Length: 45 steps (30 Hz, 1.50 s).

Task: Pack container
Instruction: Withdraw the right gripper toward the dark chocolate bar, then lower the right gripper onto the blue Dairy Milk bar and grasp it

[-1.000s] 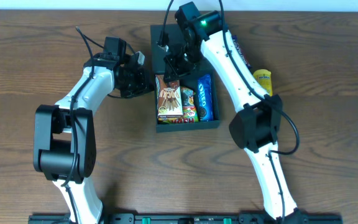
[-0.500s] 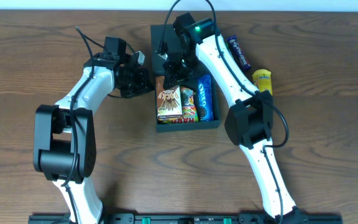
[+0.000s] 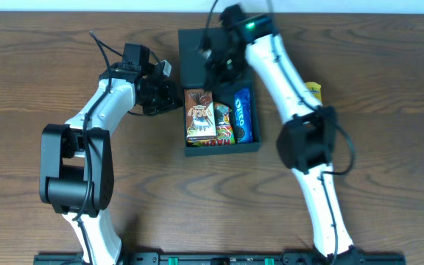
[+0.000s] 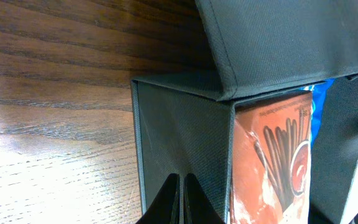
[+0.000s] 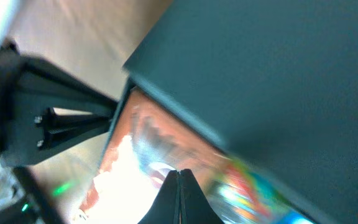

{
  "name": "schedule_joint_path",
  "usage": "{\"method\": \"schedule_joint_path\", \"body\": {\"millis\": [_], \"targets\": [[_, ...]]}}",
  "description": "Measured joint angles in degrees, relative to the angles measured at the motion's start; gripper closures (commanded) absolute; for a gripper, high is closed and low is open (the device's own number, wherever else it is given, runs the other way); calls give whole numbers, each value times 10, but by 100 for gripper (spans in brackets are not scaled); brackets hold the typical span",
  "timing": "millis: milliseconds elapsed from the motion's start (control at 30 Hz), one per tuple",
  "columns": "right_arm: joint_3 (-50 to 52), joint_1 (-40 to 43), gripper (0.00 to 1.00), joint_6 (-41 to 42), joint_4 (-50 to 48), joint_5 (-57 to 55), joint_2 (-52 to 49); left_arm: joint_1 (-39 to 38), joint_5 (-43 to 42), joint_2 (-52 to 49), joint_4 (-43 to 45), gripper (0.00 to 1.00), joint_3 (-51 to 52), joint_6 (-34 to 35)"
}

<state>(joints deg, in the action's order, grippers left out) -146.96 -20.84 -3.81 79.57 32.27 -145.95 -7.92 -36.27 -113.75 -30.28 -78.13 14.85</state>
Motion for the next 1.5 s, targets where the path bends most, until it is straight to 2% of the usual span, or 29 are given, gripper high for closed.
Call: {"method": "schedule_joint_path", "body": {"millis": [33, 100, 167, 200, 300, 333, 500, 633, 867, 1133, 1500], "targets": [[0, 14, 89, 0, -7, -11, 15, 0, 0, 0, 0, 94, 0, 0], [0, 40, 77, 1, -15, -39, 45, 0, 0, 0, 1, 94, 0, 2], [0, 66, 31, -2, -18, -78, 73, 0, 0, 0, 1, 94, 0, 2], [-1, 78, 21, -4, -18, -100, 83, 0, 0, 0, 1, 94, 0, 2], [-5, 114, 4, -11, -18, -164, 97, 0, 0, 0, 1, 94, 0, 4], [-5, 123, 2, -15, -18, -177, 97, 0, 0, 0, 2, 94, 0, 4], [-4, 152, 3, -46, -44, -217, 82, 0, 0, 0, 2, 94, 0, 4], [-4, 166, 17, -66, -85, -227, 67, 0, 0, 0, 3, 94, 0, 4], [-4, 176, 26, -97, -148, -234, 32, 0, 0, 0, 4, 94, 0, 4], [-4, 176, 26, -104, -158, -249, -24, 0, 0, 0, 4, 94, 0, 4], [-2, 176, 33, -106, -168, -265, -41, 0, 0, 0, 4, 94, 0, 4]]}}
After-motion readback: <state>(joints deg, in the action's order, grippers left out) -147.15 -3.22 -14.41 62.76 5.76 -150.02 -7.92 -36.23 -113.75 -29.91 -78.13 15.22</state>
